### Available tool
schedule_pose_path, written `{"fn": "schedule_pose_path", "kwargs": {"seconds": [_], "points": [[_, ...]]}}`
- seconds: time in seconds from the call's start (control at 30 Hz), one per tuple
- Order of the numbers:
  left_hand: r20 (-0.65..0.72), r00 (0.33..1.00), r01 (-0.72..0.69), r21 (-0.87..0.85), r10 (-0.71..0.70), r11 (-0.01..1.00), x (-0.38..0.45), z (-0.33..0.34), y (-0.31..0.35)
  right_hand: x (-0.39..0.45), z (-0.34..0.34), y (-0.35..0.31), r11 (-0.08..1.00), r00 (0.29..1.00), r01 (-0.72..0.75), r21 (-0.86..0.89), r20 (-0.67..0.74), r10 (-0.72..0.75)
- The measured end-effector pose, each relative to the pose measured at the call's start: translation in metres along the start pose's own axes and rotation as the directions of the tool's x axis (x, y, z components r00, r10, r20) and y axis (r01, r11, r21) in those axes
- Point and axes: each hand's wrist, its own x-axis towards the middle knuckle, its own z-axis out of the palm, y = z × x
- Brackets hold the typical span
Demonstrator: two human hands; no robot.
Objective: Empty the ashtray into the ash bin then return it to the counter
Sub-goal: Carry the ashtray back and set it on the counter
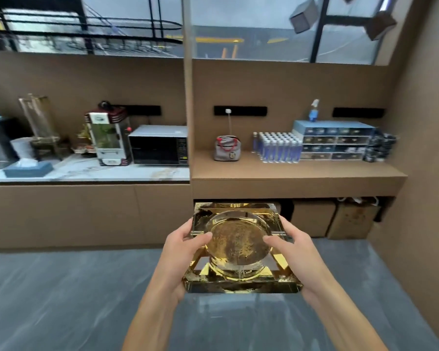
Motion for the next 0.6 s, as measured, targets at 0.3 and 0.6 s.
{"fn": "schedule_pose_path", "kwargs": {"seconds": [0.3,0.6], "points": [[-0.166,0.986,0.014,-0.003,-0.015,1.0,0.086,-0.103,0.024,0.115,0.117,-0.016,0.999,0.98,0.035,-0.008,0.199,-0.033],[-0.347,0.938,0.0,-0.049,-0.017,0.999,0.138,-0.195,0.024,0.195,0.227,-0.026,0.999,0.924,0.043,0.034,0.378,-0.052]]}}
